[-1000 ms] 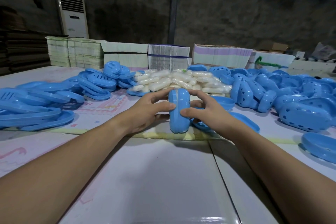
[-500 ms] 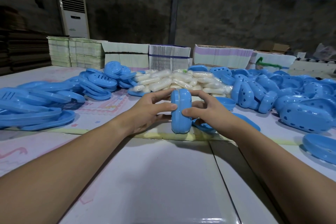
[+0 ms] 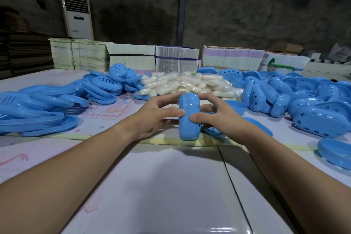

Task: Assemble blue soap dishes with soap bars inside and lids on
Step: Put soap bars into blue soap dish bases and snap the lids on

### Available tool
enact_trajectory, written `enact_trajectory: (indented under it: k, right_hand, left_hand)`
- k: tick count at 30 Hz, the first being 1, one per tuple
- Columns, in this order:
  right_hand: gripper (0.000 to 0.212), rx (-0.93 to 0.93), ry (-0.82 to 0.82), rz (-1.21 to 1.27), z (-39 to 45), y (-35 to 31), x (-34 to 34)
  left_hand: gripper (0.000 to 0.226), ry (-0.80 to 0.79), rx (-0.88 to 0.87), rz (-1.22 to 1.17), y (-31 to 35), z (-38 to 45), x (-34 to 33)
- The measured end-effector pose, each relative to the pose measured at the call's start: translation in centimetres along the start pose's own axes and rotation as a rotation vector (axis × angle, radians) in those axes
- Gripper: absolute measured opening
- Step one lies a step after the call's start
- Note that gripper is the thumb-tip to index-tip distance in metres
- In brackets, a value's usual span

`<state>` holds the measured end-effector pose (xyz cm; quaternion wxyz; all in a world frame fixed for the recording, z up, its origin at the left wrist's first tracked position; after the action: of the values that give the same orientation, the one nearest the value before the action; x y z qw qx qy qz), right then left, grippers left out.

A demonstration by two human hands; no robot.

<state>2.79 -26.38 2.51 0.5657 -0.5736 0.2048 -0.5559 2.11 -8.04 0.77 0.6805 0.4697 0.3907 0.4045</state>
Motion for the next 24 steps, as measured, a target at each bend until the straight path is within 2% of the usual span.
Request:
enact_trajectory:
  k: [10,18,24]
  right_hand:
    - [0.059,0.041,0.023,0.007,0.1,-0.3,0.1]
    - [0.055,0.085,-0.01,0.001,0.0,-0.9,0.3]
    - [0.057,0.105,0.0,-0.003,-0.2,-1.5,0.0]
  left_hand:
    - [0.062,0.007,-0.017,-0.019,0.4,-0.1,-0.3]
    - [0.07,0.029,-0.036,-0.004,0.9,0.0,-0.2]
    - [0.061,0.053,-0.052,-0.035,1.0,-0.1,-0.6]
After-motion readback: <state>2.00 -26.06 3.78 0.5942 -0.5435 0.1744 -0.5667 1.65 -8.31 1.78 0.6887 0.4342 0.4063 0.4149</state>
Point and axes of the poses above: each hand's wrist, its own z-axis towards the middle knuckle, its own x-axis out of the back of the hand, y = z × x, the point moved 4 cm from there along z, towards the middle knuckle, and after that the axes turned 2 degrees about y, right-handed, at the moved point
